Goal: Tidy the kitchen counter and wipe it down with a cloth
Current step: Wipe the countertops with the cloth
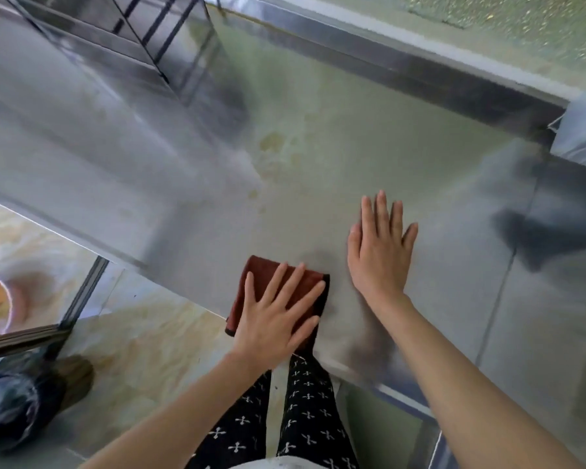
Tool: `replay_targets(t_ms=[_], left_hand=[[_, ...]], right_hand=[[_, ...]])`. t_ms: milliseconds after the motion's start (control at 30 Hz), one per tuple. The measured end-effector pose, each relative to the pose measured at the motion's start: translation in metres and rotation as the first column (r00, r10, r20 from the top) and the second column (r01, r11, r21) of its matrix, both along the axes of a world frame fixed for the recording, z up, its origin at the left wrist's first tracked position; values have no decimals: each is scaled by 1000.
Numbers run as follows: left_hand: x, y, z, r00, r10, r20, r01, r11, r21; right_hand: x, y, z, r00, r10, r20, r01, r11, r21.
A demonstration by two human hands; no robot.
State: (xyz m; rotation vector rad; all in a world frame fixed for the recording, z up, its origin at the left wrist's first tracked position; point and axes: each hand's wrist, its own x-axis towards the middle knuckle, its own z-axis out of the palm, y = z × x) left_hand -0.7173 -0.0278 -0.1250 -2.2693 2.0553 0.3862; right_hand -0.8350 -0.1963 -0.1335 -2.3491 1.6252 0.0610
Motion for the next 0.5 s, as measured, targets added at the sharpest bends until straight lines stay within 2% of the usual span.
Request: replay_targets(t_ms=[67,167,267,333,433,500], left_hand=[[34,-21,0,998,59,19,-59,998,-5],[86,-52,-3,966,256,41,-256,967,4],[82,-53,-5,928,370,41,-369,929,-40],[54,-39,-5,950,311,44,-309,950,-46],[23,-16,-4,998,66,-9,-67,997,-37],[43,-25,-4,995,-96,-35,94,995,-34]], right_hand=[[-1,0,-3,1000,-5,0,5,1000,-12],[-1,-1,-7,1000,-12,-15,12,1000,-27],[-1,0,-7,1000,-11,-25,11,1000,-27],[-1,0,-6,1000,-10,-22,10,1000,-23],[-1,0,-5,1000,-11,-25,10,1000,-16],[-1,0,-4,999,-14,-41,13,1000,-22]])
